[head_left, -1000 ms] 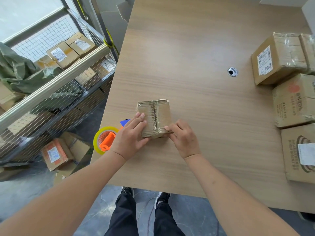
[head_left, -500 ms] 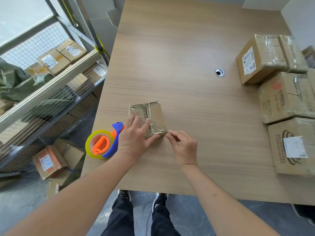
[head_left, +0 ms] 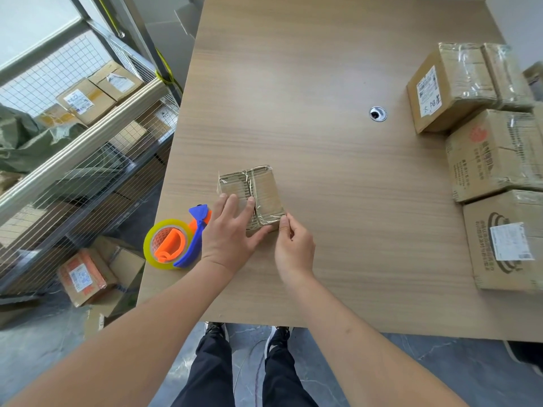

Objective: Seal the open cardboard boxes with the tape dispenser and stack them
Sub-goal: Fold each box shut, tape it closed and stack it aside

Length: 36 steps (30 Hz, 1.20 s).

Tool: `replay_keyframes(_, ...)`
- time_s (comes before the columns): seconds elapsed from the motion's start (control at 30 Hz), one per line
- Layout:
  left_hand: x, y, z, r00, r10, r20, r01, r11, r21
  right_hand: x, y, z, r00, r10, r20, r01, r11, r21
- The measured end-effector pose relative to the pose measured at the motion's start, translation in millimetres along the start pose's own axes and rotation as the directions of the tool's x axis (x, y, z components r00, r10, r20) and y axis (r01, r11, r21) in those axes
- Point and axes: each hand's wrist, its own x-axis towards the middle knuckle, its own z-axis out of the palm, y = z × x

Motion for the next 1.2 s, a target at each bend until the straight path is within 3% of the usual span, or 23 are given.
replay_keyframes(0.1, -1.5, -9.6, -4.9, 0.997, 0.051, 0.057, -0.049, 0.998, -0.028, 5.7, 5.7, -3.7, 0.994, -0.041, 0.1, 0.044, 0.999, -0.029)
replay_keyframes(0.2, -4.4, -24.7, -11.9, 0.989, 0.127, 0.076, -0.119, 0.987, -0.11, 8.0, 13.4, -14.1, 0.95, -0.209, 0.231, 0.233, 0.969, -0.08)
replay_keyframes(0.27, -5.7, -33.7, -17.0, 0.977, 0.191, 0.09, -0.175, 0.972, -0.158, 10.3, 12.6, -20.4, 0.871, -0.4, 0.287, 0.464, 0.861, -0.21)
replay_keyframes(0.33, -5.3, -39.0, -20.2, 0.969, 0.23, 0.093, -0.211, 0.961, -0.182, 14.3, 9.6, -22.3, 0.73, -0.598, 0.329, 0.682, 0.661, -0.313)
replay_keyframes(0.4, -4.1, -42.2, -20.1, 0.962, 0.265, 0.068, -0.25, 0.952, -0.179, 20.7, 9.4, -21.3, 0.628, -0.714, 0.31, 0.772, 0.52, -0.367)
replay_keyframes(0.5, -3.0, -45.3, -16.9, 0.947, 0.321, 0.015, -0.315, 0.936, -0.157, 26.6, 11.6, -19.8, 0.571, -0.775, 0.27, 0.798, 0.448, -0.403)
replay_keyframes(0.67, 1.7, -54.4, -17.2, 0.927, 0.375, 0.017, -0.364, 0.909, -0.202, 29.8, 8.4, -20.1, 0.569, -0.778, 0.268, 0.801, 0.45, -0.395)
replay_keyframes(0.8, 10.8, -74.4, -24.9, 0.869, 0.486, 0.091, -0.461, 0.863, -0.205, 31.8, 2.6, -27.2, 0.606, -0.733, 0.307, 0.789, 0.508, -0.346)
replay_keyframes(0.9, 20.5, -76.4, -24.7, 0.853, 0.518, 0.068, -0.499, 0.847, -0.183, 32.2, -1.9, -32.5, 0.586, -0.717, 0.377, 0.802, 0.446, -0.398)
replay_keyframes(1.0, 22.2, -63.5, -22.3, 0.836, 0.548, 0.021, -0.54, 0.829, -0.149, 26.7, -9.5, -30.1, 0.673, -0.559, 0.484, 0.734, 0.422, -0.533)
replay_keyframes(1.07, 19.3, -55.0, -22.0, 0.837, 0.546, 0.025, -0.535, 0.828, -0.17, 18.3, -15.7, -24.7, 0.745, -0.474, 0.469, 0.66, 0.423, -0.621)
replay_keyframes(1.2, 22.1, -56.6, -28.3, 0.826, 0.559, 0.079, -0.528, 0.815, -0.239, 14.3, -21.8, -21.1, 0.759, -0.446, 0.474, 0.645, 0.418, -0.64)
